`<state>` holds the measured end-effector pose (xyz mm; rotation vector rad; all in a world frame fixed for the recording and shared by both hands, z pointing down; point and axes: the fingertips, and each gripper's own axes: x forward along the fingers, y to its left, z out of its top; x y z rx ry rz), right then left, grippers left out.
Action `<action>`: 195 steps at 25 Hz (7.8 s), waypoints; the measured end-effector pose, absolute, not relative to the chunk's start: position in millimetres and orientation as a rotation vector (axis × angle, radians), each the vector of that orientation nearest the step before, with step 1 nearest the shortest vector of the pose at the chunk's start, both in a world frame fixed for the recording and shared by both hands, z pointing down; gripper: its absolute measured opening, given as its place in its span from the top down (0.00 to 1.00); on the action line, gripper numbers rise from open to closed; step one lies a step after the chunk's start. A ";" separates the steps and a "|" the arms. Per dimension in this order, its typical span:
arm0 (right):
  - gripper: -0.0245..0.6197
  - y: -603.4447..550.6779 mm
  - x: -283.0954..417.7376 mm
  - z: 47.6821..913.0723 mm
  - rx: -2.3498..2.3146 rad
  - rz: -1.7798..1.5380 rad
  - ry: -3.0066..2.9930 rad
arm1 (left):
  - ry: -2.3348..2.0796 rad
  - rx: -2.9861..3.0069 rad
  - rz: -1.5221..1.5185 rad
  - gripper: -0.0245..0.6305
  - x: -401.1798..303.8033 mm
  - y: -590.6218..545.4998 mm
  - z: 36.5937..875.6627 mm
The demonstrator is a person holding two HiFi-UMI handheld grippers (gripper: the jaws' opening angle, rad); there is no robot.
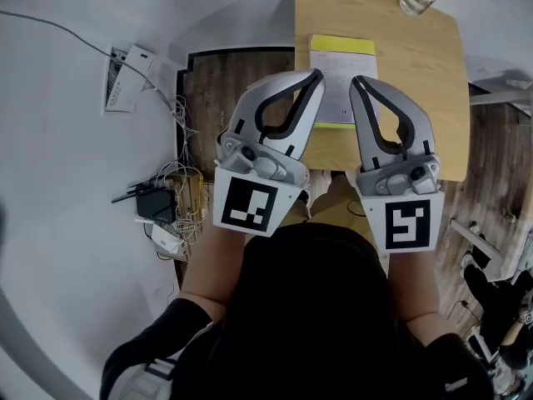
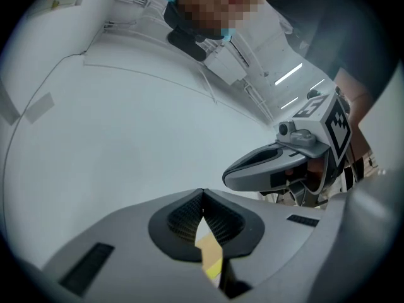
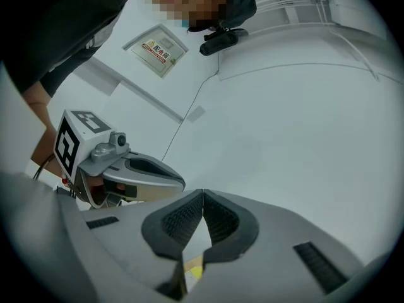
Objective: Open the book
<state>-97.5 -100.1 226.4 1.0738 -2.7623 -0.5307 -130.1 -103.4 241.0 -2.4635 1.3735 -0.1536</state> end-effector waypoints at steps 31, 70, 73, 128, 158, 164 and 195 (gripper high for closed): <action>0.79 -89.4 -117.8 385.8 0.740 -0.236 -2.618 | 1.438 -2.568 -0.305 0.95 -139.0 -98.3 328.8; 0.70 -69.4 -115.9 562.3 0.513 -0.028 -2.277 | 1.481 -2.600 -0.367 0.95 -147.5 -86.6 359.3; 0.70 -70.8 -114.8 560.8 0.523 -0.038 -2.276 | 1.483 -2.600 -0.362 0.95 -148.5 -86.3 359.2; 0.90 -81.5 -100.5 540.9 0.620 -0.226 -2.244 | 1.490 -2.629 -0.345 0.95 -143.1 -85.9 361.9; 0.90 -112.1 -61.0 473.4 0.795 -0.266 -2.283 | 1.402 -2.625 -0.302 0.95 -106.3 -110.1 331.5; 0.90 -122.8 -36.9 456.9 0.860 -0.256 -2.288 | 1.374 -2.611 -0.306 0.95 -92.5 -120.9 322.0; 0.90 -148.2 101.3 440.3 1.119 -0.193 -2.153 | 1.197 -2.653 -0.332 0.95 -16.1 -154.3 312.4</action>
